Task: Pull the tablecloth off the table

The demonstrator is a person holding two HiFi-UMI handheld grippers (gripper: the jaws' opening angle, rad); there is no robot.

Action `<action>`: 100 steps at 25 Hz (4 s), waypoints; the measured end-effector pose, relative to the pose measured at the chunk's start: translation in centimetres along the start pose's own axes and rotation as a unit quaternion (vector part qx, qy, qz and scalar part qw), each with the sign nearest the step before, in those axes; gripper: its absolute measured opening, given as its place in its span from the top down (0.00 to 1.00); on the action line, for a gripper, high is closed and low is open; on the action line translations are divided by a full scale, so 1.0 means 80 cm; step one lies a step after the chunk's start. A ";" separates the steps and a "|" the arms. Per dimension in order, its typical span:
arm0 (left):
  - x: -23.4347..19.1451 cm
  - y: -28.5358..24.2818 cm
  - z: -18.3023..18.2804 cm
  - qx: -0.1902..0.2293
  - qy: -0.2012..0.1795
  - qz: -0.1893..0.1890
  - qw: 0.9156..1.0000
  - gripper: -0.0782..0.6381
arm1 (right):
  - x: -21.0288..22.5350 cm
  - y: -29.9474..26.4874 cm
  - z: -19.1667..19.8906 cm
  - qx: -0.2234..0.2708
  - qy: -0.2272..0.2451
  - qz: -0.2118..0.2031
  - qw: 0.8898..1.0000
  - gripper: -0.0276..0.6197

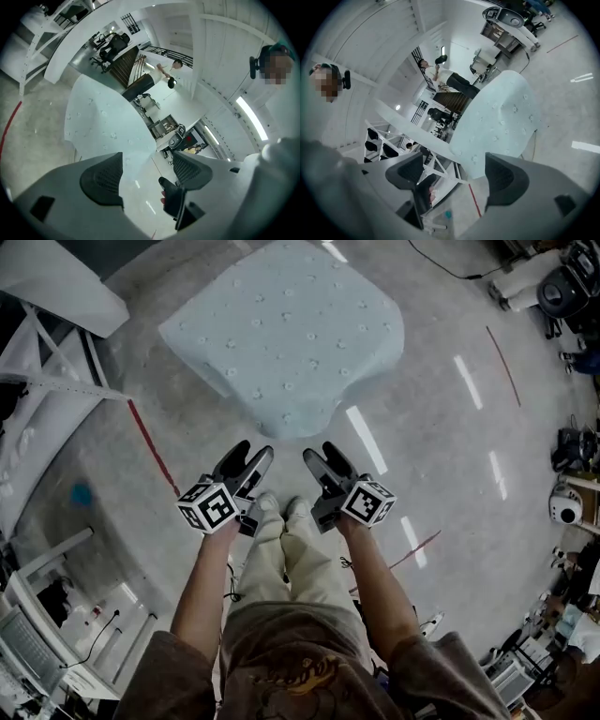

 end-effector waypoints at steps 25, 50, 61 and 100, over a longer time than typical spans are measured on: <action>-0.147 -0.102 0.063 0.055 0.183 0.063 0.980 0.39 | 0.159 -0.089 0.024 0.068 -0.118 -0.056 0.989 0.34; -0.135 -0.098 0.060 0.018 0.140 0.069 0.988 0.80 | 0.129 -0.087 0.004 0.064 -0.124 -0.062 0.988 0.86; -0.078 -0.082 0.026 0.021 0.081 0.063 0.995 0.86 | 0.072 -0.075 -0.020 0.061 -0.081 -0.038 0.994 0.95; 0.199 0.045 -0.116 0.034 -0.066 0.087 0.993 0.86 | -0.212 0.031 -0.123 0.070 0.081 -0.069 0.992 0.93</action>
Point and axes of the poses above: the fingertips, and each gripper's own axes: y backward along the fingers, x to its right, z out of its underside, the point moved 1 cm from there along y, backward along the fingers
